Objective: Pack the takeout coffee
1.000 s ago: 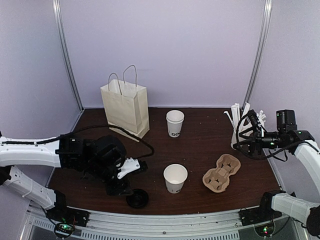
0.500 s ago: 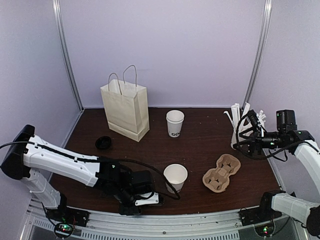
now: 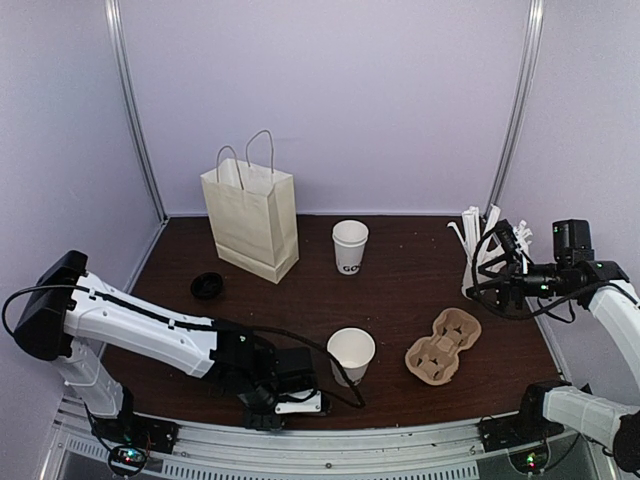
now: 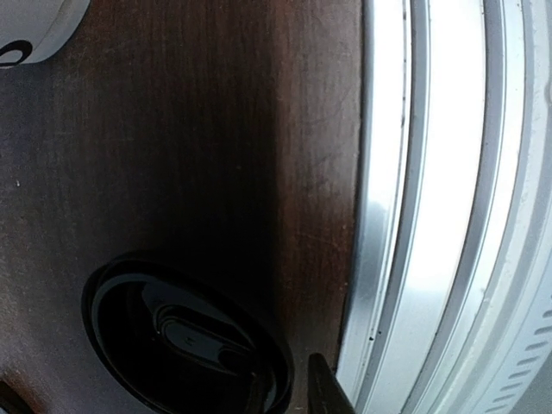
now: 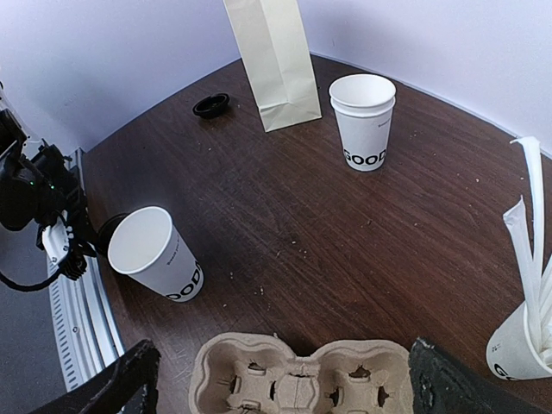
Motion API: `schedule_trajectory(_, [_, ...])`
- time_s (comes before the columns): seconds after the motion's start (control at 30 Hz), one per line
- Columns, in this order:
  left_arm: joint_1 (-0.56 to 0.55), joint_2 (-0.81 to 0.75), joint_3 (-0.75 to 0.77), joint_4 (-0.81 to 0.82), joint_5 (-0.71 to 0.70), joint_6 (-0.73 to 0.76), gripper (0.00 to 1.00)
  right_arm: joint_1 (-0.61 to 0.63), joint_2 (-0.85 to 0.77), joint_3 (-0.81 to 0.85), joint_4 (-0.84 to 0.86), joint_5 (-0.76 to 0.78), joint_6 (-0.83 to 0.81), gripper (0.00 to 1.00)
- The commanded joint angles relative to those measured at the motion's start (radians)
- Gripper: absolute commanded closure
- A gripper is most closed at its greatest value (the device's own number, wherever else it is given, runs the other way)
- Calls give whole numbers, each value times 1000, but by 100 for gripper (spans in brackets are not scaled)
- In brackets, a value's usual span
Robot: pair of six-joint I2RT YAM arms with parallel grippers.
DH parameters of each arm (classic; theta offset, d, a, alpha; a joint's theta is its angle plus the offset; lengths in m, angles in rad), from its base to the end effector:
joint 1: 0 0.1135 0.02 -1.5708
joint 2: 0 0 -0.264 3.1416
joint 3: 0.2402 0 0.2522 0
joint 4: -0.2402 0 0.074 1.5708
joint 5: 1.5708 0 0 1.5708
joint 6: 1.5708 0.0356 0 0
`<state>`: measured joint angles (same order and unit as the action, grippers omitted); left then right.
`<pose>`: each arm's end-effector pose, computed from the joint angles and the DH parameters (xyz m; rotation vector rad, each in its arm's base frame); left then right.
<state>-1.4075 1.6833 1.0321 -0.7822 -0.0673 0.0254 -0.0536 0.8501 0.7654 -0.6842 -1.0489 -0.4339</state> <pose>0.0505 -0.2915 0.1666 1.9600 2.2613 -0.0536 0.1623 0.0222 0.2871 -0.8511 1.8527 0.9091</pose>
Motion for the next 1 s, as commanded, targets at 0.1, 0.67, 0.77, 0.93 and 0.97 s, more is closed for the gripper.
schedule_trajectory(0.1, [-3, 0, 19, 11, 6, 21, 86, 6, -14, -11, 17, 6, 4, 0])
schedule_trajectory(0.67, [100, -476, 155, 297, -10, -86, 89, 158, 103, 249, -77, 10, 69, 0])
schedule_trajectory(0.77, [195, -516, 81, 596, 135, -182, 89, 282, 186, 363, -95, 25, 85, 0])
schedule_trajectory(0.93, [249, -470, 68, 908, 183, -259, 90, 441, 332, 564, -89, 38, 155, 0])
schedule_trajectory(0.97, [261, -459, 62, 956, 204, -278, 90, 471, 356, 596, -81, 49, 174, 0])
